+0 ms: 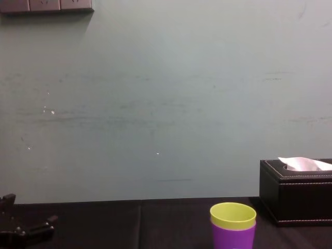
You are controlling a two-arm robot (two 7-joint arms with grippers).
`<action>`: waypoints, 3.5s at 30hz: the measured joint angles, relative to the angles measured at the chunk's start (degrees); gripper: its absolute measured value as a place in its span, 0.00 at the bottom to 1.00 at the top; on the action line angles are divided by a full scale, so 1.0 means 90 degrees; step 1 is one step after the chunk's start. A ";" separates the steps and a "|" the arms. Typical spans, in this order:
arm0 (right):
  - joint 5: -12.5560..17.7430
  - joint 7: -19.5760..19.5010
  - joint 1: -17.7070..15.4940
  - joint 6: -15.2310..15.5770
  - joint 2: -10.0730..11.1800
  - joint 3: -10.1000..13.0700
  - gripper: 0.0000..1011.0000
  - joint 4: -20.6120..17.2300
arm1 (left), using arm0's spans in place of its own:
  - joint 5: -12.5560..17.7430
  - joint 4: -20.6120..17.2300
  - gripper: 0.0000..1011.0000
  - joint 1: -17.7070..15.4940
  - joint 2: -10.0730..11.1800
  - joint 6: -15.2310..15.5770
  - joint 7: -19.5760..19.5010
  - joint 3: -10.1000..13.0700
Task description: Stack the three plastic cups sequentially using one hand.
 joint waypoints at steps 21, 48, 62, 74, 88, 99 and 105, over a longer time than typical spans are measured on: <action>0.0183 0.0300 0.0575 -0.0264 -0.0497 -0.0471 0.99 0.0605 | 0.0000 0.0000 1.00 0.0000 0.0000 0.0000 0.0000 0.0000; 0.0249 0.0405 0.1183 -0.0238 -0.0757 -0.0820 0.99 0.1091 | 0.0000 0.0000 1.00 0.0000 0.0000 0.0000 0.0000 0.0000; 0.0120 0.0373 0.1479 -0.0190 -0.0859 -0.0957 0.99 0.1308 | 0.0000 0.0000 1.00 0.0000 0.0000 0.0000 0.0000 0.0000; 0.0057 0.0322 0.1566 -0.0159 -0.0914 -0.1013 0.99 0.1391 | 0.0000 0.0000 1.00 0.0000 0.0000 0.0000 0.0000 0.0000; 0.0059 0.0323 0.1558 -0.0159 -0.0906 -0.1006 0.90 0.1377 | 0.0000 0.0000 1.00 0.0000 0.0000 0.0000 0.0000 0.0000; 0.0060 0.0325 0.1554 -0.0160 -0.0900 -0.1000 0.73 0.1371 | 0.0000 0.0000 1.00 0.0000 0.0000 0.0000 0.0000 0.0000; 0.0031 0.0289 0.1529 -0.0145 -0.0857 -0.0994 0.72 0.1243 | 0.0000 0.0000 1.00 0.0000 0.0000 0.0000 0.0000 0.0000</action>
